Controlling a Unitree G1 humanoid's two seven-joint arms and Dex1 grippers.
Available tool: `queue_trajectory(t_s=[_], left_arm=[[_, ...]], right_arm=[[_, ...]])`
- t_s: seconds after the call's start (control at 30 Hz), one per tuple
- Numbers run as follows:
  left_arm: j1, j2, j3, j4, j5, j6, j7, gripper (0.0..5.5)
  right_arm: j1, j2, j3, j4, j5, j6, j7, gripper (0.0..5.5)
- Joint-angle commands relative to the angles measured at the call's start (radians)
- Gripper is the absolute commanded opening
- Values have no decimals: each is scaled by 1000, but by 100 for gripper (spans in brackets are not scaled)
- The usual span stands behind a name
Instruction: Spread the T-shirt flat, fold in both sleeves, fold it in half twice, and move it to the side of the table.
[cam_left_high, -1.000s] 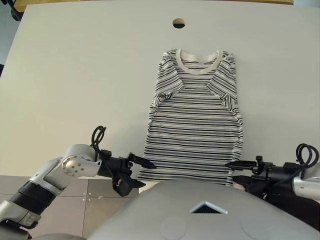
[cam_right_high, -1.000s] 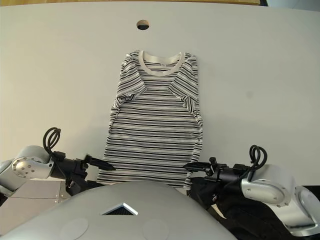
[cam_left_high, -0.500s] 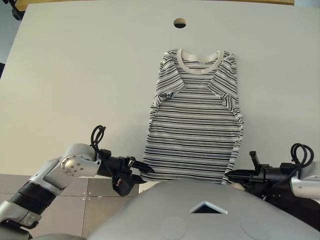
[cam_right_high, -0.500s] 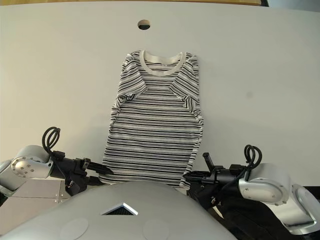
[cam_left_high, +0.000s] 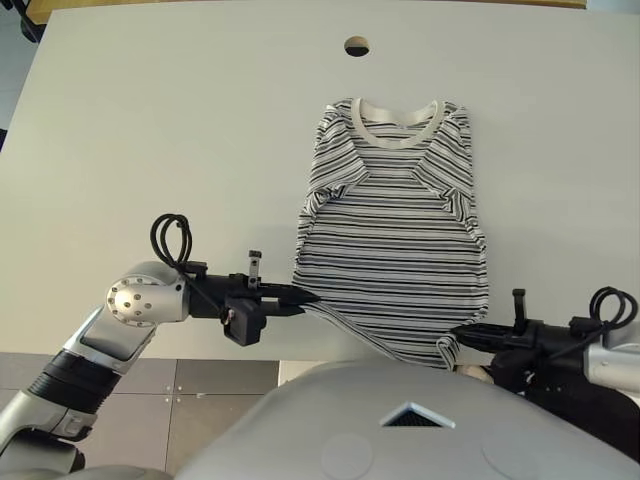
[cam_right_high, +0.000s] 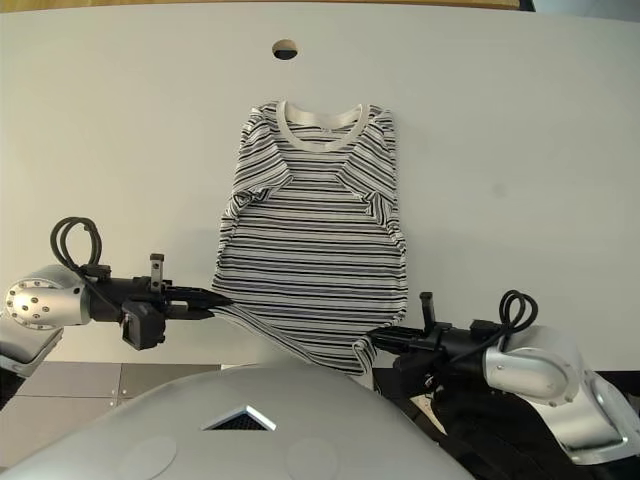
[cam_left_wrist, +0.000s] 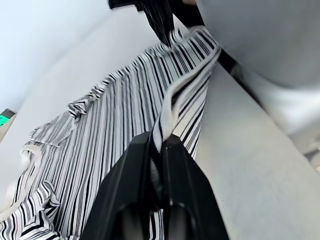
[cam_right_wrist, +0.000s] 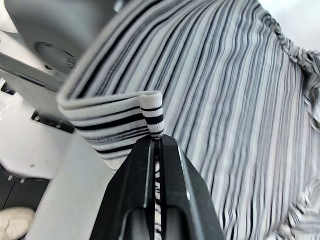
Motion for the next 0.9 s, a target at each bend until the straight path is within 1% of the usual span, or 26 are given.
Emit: queue_trajectory(t_s=[0.03, 0.13, 0.23, 0.33, 0.47, 0.57, 0.67, 0.8, 0.9], left_arm=[[-2, -39, 23, 2, -32, 16, -1, 10], [-77, -136, 50, 70, 21, 23, 60, 10], [-195, -263, 75, 194, 142, 51, 164, 10], [-312, -371, 112, 312, 269, 109, 310, 10], [-455, -487, 136, 460, 396, 194, 487, 10], [-556, -537, 132, 600, 459, 194, 567, 10], [-668, -557, 131, 765, 512, 168, 632, 10], [-772, -572, 117, 954, 552, 115, 677, 10], [-811, -588, 78, 1099, 620, 79, 737, 10]], right_arm=[[43, 45, -95, 28, 134, -44, -42, 10], [-11, 102, -111, 89, 251, -77, -71, 10], [-240, 216, -78, 204, 267, -42, -156, 10], [-461, 325, -50, 351, 164, 25, -273, 10], [-663, 414, 18, 582, -10, 46, -403, 10], [-784, 472, 50, 752, -114, 54, -526, 10], [-876, 511, 71, 874, -184, 63, -634, 10], [-939, 542, 101, 951, -230, 66, -716, 10], [-985, 560, 110, 1002, -238, 85, -754, 10]])
